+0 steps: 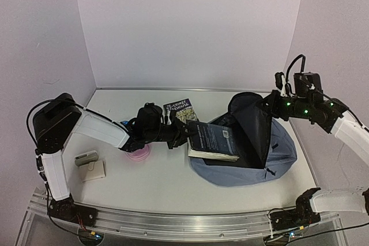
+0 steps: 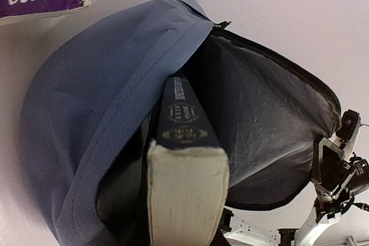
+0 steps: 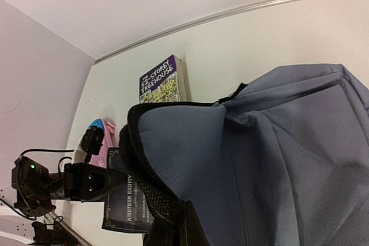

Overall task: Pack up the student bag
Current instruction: Place the book in the student bag.

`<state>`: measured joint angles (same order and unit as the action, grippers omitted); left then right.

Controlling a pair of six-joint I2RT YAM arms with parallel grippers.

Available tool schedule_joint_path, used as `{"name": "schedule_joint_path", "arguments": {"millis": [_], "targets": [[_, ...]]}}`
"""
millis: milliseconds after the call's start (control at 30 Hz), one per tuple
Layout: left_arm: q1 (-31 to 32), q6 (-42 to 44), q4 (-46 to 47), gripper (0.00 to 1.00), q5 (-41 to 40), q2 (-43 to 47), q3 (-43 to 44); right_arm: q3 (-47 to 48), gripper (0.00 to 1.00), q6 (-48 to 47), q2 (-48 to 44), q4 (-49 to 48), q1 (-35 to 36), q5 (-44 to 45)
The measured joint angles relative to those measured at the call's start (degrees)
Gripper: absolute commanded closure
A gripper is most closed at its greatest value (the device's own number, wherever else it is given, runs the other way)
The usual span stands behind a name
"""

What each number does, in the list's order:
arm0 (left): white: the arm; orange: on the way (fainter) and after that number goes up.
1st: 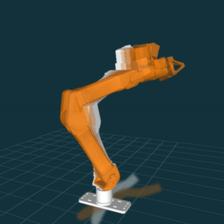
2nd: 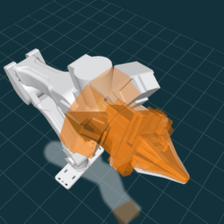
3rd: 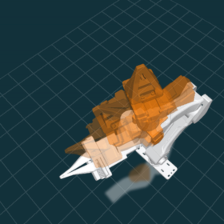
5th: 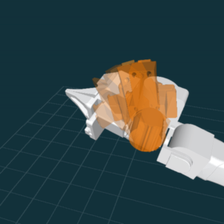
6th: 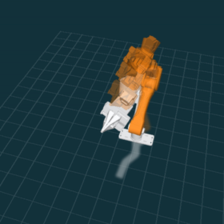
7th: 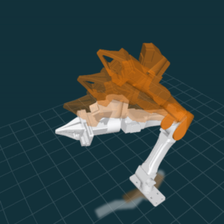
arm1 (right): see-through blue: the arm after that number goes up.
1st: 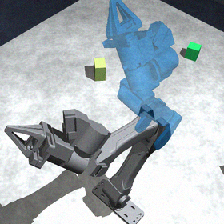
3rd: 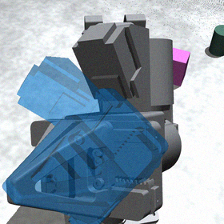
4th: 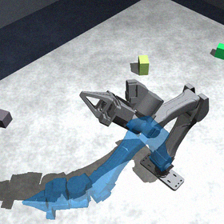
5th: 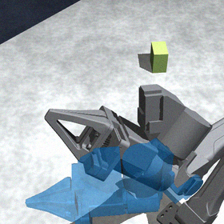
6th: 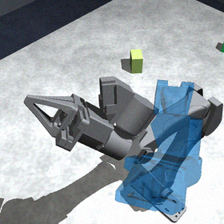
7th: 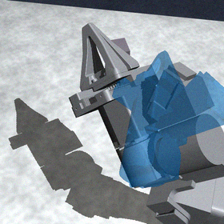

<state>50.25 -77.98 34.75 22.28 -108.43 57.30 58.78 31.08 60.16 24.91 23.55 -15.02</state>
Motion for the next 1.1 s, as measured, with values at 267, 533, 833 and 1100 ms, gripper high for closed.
{"name": "schedule_joint_path", "arguments": {"millis": [267,533,833,1100], "targets": [[0.9,-3.2,3.3,1.0,0.5,-6.7,6.9,0.1,1.0,1.7,-0.1,-1.0,0.0,-3.9],[1.6,-4.6,4.1,1.0,1.2,-12.9,15.2,0.0,1.0,3.6,0.1,-3.5,0.0,-6.4],[2.7,-4.3,4.3,1.0,1.7,-16.5,20.7,-1.3,1.0,5.3,1.9,-7.5,0.0,-7.8],[3.3,-2.8,2.0,1.0,1.7,-19.2,22.0,-2.3,1.0,7.1,3.4,-11.0,1.0,-8.4]]}}
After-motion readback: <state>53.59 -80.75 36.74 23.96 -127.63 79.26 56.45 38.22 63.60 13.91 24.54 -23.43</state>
